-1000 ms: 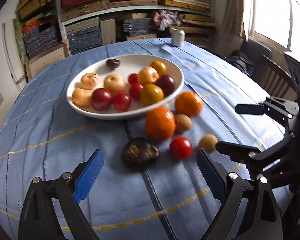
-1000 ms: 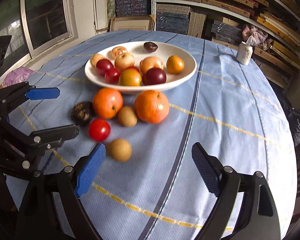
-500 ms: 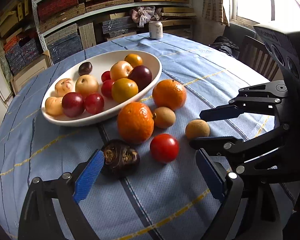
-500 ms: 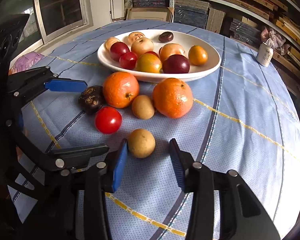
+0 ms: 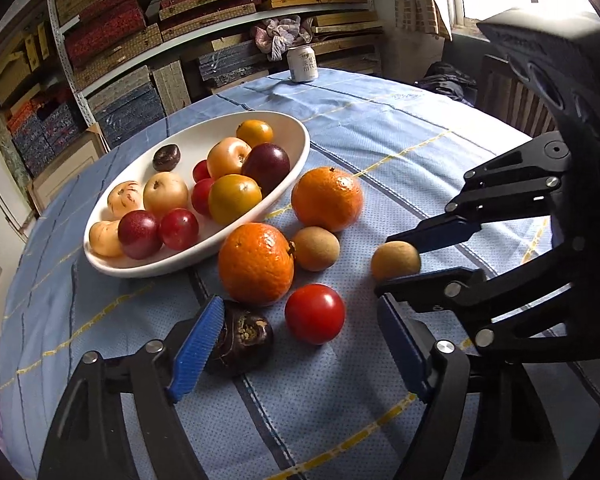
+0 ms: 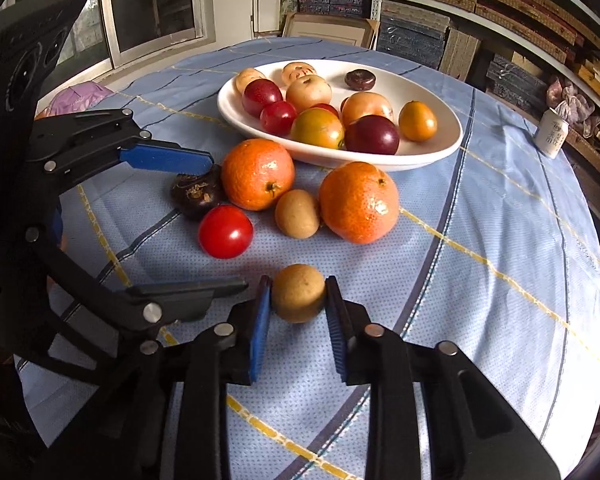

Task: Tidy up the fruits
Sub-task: 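Grasp the small tan round fruit with right gripper, then hold the tan fruit up with right gripper while left grasps a red tomato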

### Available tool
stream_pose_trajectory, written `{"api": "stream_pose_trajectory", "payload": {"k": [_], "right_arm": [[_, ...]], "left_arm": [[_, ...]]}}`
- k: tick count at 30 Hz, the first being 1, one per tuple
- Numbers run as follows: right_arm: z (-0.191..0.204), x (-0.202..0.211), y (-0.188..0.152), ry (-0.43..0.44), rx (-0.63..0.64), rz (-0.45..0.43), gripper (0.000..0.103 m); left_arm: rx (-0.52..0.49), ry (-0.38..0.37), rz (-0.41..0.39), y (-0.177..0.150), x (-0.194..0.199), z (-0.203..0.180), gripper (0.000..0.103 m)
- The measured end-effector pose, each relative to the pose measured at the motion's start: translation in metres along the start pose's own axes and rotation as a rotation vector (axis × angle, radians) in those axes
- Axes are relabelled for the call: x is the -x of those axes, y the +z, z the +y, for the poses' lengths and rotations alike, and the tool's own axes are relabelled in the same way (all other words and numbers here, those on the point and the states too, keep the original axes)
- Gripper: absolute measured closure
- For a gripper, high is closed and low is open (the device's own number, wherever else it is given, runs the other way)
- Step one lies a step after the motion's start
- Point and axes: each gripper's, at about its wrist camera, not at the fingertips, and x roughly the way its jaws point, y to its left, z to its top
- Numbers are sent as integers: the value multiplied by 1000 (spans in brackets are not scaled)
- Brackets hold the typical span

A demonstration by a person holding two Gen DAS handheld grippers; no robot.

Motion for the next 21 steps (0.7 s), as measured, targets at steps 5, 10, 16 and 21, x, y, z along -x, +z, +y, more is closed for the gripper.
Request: {"api": "stream_pose_trajectory", "payload": {"k": [5,10,16,21], "right_arm": [[-1,4,-5,11,15,5,77],[-7,12,-10,-21,2,19,77],[-19,29,-17,-62,-47,-9,77],[-19,31,-19,-47,-59,-16,77]], "left_arm": [[-13,-21,13,2,4,-7,29],[-23,-11,24,3,2,-10,29],[64,-52,1,4,4,-2,32],[109,23,-21,1,9,-6,49]]}}
